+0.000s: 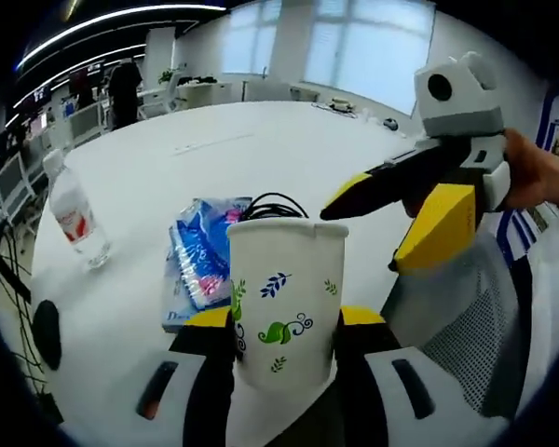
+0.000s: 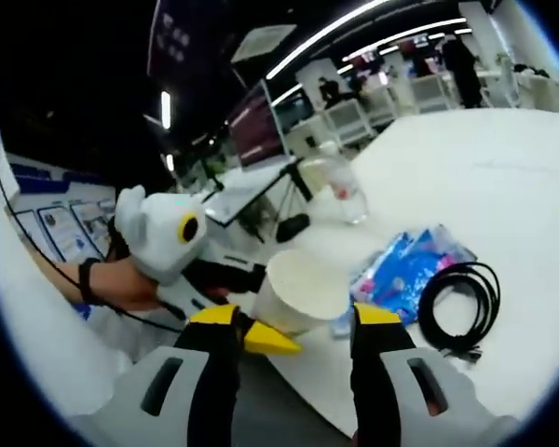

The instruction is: Arrange the tabletop items into an orderly group along one side of the table until the central work area is clear of visible clutter.

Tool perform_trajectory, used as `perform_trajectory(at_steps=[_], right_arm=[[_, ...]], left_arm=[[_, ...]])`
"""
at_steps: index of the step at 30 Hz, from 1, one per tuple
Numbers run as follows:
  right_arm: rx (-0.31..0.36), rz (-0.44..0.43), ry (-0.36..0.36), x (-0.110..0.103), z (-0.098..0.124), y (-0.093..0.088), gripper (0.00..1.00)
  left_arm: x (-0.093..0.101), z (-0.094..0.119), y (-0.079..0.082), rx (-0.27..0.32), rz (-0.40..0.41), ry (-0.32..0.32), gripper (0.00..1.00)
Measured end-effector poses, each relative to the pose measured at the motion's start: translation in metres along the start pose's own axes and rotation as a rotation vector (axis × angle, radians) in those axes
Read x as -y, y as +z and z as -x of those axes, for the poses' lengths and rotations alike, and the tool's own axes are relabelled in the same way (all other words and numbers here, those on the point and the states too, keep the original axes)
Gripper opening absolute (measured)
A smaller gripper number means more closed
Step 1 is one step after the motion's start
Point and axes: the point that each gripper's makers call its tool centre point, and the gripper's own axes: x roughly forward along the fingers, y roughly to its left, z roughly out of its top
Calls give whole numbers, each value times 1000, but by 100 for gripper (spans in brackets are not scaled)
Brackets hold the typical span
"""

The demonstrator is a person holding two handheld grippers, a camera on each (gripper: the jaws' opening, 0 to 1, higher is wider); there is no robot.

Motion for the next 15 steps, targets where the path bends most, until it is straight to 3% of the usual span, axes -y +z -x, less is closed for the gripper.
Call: perform_trajectory(at_steps=[4,11,15], right_arm=[[10,-15,22,-6,-2,2,40],[-24,-8,59,-13,-7,-3,30],[-39,-24,83,-17,-13,-9,17]], left_arm=[[6,1,7,6,-29,4,41],[20,2,-1,-36,-149,5,41],[24,4,-6,-48,-178,6,41]])
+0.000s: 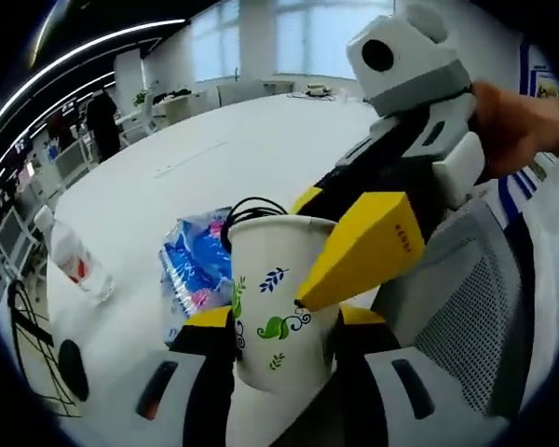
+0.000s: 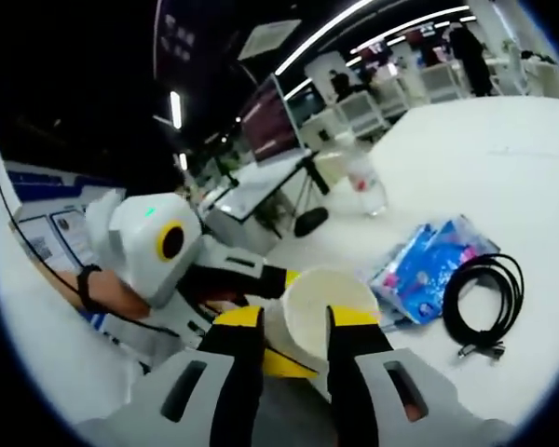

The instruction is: Arrange the tabletop items into an orderly group along one side of the table until the central work area is clear of visible clutter.

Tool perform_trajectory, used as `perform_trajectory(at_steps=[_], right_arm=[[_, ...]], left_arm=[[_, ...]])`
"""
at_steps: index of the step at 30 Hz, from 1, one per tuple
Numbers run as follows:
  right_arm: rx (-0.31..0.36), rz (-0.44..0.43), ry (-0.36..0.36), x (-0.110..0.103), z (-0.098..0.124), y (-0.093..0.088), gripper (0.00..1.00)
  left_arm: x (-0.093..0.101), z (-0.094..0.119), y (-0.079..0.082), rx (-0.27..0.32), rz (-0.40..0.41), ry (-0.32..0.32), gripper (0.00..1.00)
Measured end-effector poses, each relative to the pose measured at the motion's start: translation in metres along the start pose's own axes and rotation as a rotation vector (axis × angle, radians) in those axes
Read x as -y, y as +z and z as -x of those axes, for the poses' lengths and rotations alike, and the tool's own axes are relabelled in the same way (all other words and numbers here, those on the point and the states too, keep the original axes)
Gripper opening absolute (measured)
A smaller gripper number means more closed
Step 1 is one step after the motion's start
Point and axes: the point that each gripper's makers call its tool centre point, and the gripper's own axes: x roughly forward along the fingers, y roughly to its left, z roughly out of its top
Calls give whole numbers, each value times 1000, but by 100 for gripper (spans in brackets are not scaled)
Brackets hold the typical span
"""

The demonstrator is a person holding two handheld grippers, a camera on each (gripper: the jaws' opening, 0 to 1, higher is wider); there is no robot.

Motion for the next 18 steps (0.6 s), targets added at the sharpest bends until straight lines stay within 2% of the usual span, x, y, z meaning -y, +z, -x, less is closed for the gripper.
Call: perform_trajectory(at_steps=[1,3,4,5,10,18], right_arm=[[3,-1,1,0,-1,0,15],[61,-35,-31,5,-2,6,8],[82,-72,3,0,-3,8,6],[85,-97,11,-1,-3,8,5],[79,-114,-7,2,-3,6,3],[70,-76,-44,6,-3,5,0]], left_arm=[[1,1,-1,-1,0,-1,41],[1,1,-2,-8,1,-4,41],[2,1,-4,-13,0,-8,41],[3,2,-4,-12,1,-8,41],[2,2,-6,-12,20,-2,41],[-2,-3,-9,-38,10,15,39]])
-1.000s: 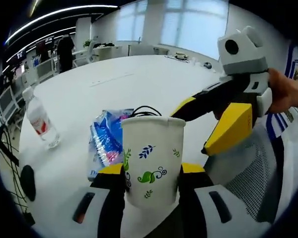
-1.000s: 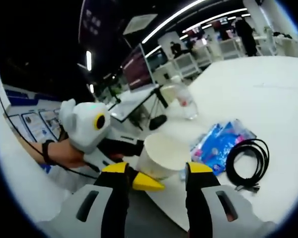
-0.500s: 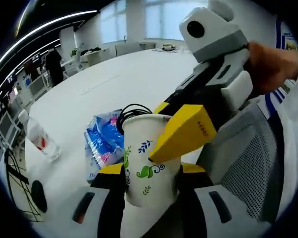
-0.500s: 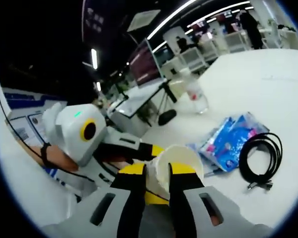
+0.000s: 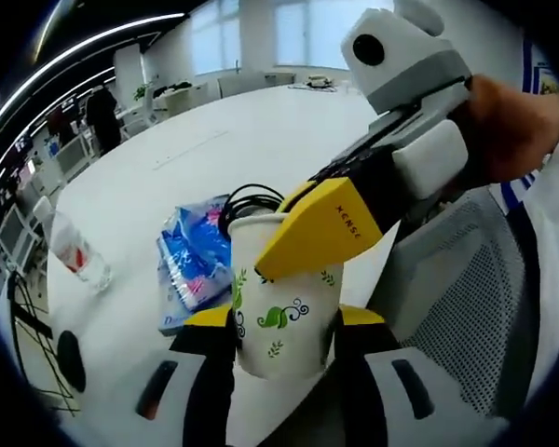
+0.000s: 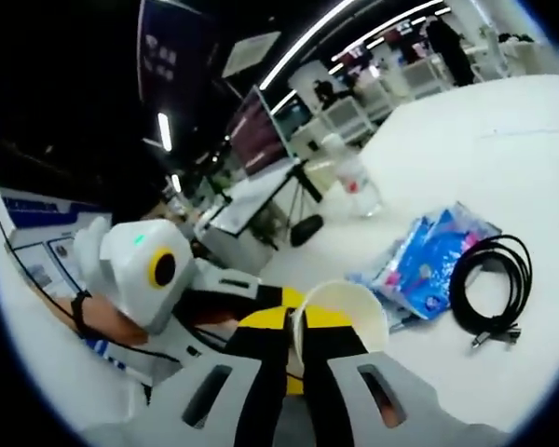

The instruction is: Arrange the tabletop items into an orderly group along one side of the table until the central work area is clear of visible clutter.

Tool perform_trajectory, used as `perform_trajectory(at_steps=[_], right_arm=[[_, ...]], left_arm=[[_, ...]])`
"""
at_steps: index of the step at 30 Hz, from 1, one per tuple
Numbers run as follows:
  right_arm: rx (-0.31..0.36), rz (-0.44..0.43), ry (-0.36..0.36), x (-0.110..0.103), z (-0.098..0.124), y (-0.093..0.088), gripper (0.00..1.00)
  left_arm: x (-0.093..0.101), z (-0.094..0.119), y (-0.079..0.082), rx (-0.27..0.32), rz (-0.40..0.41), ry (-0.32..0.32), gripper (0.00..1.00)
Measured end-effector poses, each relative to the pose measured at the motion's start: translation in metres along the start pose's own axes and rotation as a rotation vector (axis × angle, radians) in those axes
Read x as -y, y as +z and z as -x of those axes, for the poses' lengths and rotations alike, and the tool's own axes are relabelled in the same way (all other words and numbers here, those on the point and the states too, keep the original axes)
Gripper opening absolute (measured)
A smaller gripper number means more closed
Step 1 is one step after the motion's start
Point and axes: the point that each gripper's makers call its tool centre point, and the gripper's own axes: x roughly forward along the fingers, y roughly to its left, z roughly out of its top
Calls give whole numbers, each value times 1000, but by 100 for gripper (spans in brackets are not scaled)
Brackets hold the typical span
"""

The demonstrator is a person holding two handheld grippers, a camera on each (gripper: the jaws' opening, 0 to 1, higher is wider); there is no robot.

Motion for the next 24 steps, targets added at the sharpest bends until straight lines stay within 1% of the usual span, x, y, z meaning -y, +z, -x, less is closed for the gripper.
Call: perform_trajectory(at_steps=[2,3,4,5,6,7,8,11,12,15,16,17,18,20,22,24], right_arm=[[-1,12,-22,5,1,0,0],[-3,7,-22,6,2,0,0],[-1,-1,-41,11,3,0,0],[-7,8,-55,14,4,0,0],[-20,35,-73,18,6,-1,0],[-23,40,-79,20,7,-1,0],[-18,39,-81,20,7,1,0],[-3,40,-90,22,11,4,0],[-3,47,-104,23,14,3,0],[-10,48,-129,28,19,-2,0],[-8,41,-131,29,19,-3,0],[-4,15,-119,29,19,-4,0],[0,-6,-105,28,19,-5,0],[7,-4,-110,30,18,-5,0],[-1,6,-114,31,18,-6,0],[-2,13,-119,31,19,-5,0]], left_arm=[[-5,-1,-3,-9,19,15,36],[-4,-1,-5,-14,30,5,37],[-5,-1,-7,-19,33,10,36],[-6,-1,-8,-24,33,23,37],[-6,-1,-9,-27,38,26,38],[-7,0,-10,-27,48,27,40],[-8,1,-11,-23,65,31,41],[-10,4,-9,14,153,30,42],[-11,6,-9,26,190,30,43],[-16,10,-12,49,256,43,46],[-18,11,-13,52,268,51,47],[-22,14,-16,52,286,69,49],[-23,15,-19,47,287,69,50],[-27,20,-22,48,312,84,51],[-31,25,-22,72,359,94,51],[-36,29,-23,84,387,105,51]])
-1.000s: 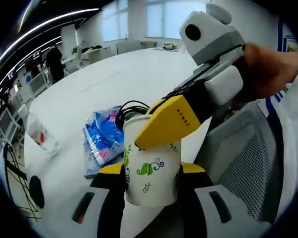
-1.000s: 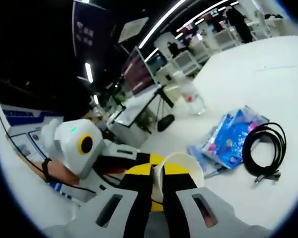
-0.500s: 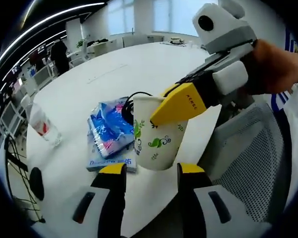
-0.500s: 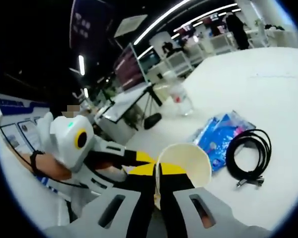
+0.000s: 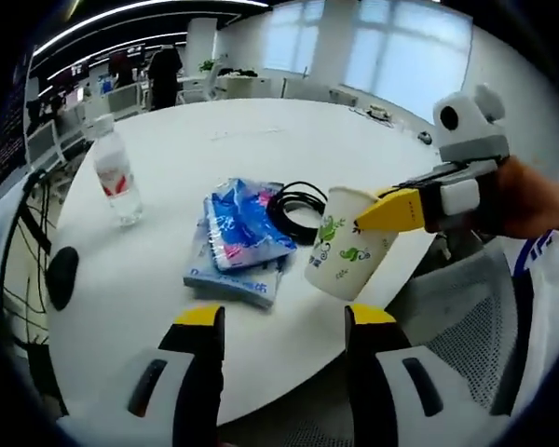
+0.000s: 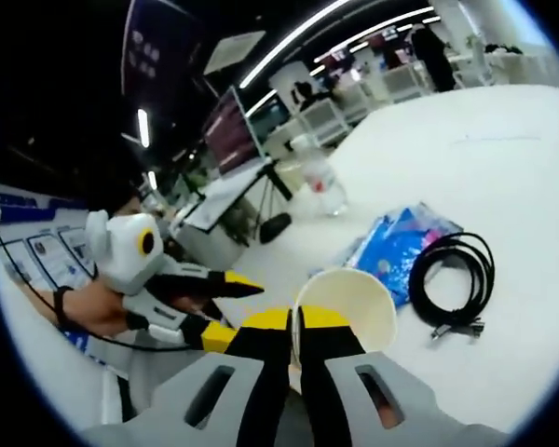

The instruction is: Arrange the tabletop items into an orderly group along one side of the table until the central work area is clear of visible clutter.

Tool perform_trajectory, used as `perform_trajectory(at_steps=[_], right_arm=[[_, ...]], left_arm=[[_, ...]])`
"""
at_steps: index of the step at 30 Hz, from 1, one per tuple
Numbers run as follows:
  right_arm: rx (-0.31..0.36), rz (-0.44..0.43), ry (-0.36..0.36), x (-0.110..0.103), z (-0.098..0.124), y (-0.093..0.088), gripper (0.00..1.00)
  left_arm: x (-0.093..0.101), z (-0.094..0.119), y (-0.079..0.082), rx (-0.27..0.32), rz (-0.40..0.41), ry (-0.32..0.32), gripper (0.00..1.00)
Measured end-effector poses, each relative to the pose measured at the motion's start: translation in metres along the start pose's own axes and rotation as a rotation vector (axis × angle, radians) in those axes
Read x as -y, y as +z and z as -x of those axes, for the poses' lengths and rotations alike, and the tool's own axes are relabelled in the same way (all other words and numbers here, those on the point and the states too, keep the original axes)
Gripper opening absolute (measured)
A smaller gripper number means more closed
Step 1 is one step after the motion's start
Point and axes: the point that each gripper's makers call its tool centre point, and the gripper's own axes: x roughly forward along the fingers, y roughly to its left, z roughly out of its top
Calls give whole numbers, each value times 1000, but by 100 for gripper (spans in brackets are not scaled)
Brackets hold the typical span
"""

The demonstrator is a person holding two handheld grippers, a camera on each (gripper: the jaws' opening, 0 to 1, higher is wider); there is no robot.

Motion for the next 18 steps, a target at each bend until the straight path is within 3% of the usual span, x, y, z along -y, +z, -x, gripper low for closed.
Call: perform_trajectory(at_steps=[10,18], right_arm=[[-16,-13,-49,9,11,-12,0],[-39,45,-69,17,17,-2,0]], left_arm=[[-20,13,2,29,45,64,53],[-37,25,13,104,134,94,53]])
